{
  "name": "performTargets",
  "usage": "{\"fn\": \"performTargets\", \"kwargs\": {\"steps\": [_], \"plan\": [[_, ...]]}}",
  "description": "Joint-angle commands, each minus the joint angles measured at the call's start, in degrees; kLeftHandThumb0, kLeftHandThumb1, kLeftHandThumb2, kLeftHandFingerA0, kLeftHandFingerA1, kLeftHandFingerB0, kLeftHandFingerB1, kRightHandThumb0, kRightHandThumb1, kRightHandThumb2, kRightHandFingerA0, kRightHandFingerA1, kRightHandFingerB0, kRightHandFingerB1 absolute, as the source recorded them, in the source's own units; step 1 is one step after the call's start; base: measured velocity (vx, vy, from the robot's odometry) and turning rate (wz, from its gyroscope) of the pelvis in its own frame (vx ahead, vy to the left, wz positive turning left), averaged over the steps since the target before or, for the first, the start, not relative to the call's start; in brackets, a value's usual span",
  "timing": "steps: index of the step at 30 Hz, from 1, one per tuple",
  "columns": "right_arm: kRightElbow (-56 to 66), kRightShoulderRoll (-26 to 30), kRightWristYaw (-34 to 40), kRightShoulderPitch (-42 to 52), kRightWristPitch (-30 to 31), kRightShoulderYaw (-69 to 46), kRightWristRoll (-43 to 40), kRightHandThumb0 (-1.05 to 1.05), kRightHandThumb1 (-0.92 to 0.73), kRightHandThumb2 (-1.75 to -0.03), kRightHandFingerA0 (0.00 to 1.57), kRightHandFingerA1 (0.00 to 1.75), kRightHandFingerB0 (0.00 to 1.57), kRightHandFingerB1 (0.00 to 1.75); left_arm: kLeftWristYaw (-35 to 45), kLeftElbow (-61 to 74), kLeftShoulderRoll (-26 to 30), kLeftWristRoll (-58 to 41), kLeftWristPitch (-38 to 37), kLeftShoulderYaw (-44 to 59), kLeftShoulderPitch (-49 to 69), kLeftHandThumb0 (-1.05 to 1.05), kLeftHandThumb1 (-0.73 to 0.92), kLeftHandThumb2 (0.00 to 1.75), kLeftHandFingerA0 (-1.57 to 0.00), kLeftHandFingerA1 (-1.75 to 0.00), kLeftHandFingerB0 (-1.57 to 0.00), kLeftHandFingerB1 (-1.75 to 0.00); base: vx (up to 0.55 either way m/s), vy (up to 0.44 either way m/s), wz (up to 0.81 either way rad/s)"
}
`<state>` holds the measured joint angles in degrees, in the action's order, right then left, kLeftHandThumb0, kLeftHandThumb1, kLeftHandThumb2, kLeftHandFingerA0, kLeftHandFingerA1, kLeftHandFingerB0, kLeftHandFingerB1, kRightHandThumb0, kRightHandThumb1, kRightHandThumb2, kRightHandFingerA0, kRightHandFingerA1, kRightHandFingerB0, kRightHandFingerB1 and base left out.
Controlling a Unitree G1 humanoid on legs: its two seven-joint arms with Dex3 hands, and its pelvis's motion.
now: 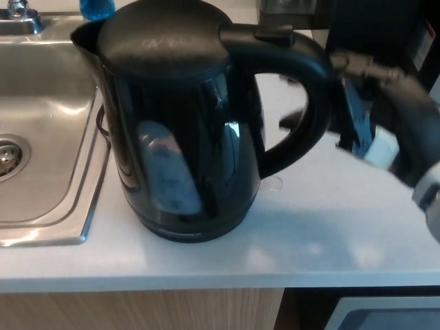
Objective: Pick up a kettle using the right hand on left side of the counter and then walk right towards the kettl base and turn on the kettle
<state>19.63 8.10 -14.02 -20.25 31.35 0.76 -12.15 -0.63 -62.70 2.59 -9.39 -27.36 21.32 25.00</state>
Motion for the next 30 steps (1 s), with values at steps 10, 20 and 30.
{"fn": "performTargets", "kwargs": {"steps": [10,20,30], "plan": [[8.3,-3.4,2.7,7.1,1.0,0.2,-1.2,-0.86,-0.92,-0.8,0.64,0.74,0.57,0.53,-0.1,-0.1,0.7,-0.4,-0.9,0.2,0.0,0.3,0.5,1.16,-1.01,-1.05,-0.87,-0.94,0.0,0.0,0.0],[12.6,-6.6,6.1,8.0,2.7,1.5,-0.2,-0.94,-0.8,-0.93,0.68,0.77,0.55,0.58,-0.2,0.2,0.8,0.0,-1.1,-0.1,0.2,0.3,0.51,1.15,-0.99,-1.05,-0.83,-0.91,0.0,0.0,0.0],[12.0,-5.9,7.4,8.2,1.6,0.8,0.8,-0.94,-0.78,-0.92,0.69,0.76,0.56,0.58,0.8,0.1,0.3,-0.8,-2.0,0.4,0.2,0.29,0.52,1.18,-1.0,-1.05,-0.86,-0.94,0.0,0.0,0.0]]}}
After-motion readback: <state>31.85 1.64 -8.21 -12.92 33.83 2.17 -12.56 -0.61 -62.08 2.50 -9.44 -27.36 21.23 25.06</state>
